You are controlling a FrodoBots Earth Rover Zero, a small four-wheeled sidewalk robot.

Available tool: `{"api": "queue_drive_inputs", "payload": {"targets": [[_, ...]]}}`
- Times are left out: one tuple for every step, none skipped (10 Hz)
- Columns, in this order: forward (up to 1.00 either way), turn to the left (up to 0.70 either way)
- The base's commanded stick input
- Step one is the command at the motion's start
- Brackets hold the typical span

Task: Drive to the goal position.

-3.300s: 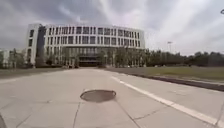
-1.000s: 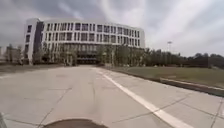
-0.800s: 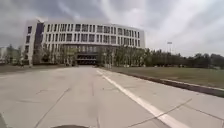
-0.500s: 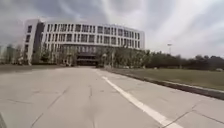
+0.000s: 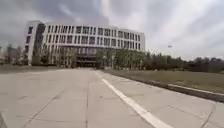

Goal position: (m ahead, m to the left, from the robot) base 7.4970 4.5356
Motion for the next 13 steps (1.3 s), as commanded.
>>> {"api": "queue_drive_inputs", "payload": {"targets": [[0.7, 0.0], [0.7, 0.0], [0.7, 0.0], [0.7, 0.0], [0.7, 0.0], [0.7, 0.0], [0.7, 0.0], [0.7, 0.0], [0.7, 0.0], [0.7, 0.0], [0.7, 0.0], [0.7, 0.0], [0.7, 0.0]]}}
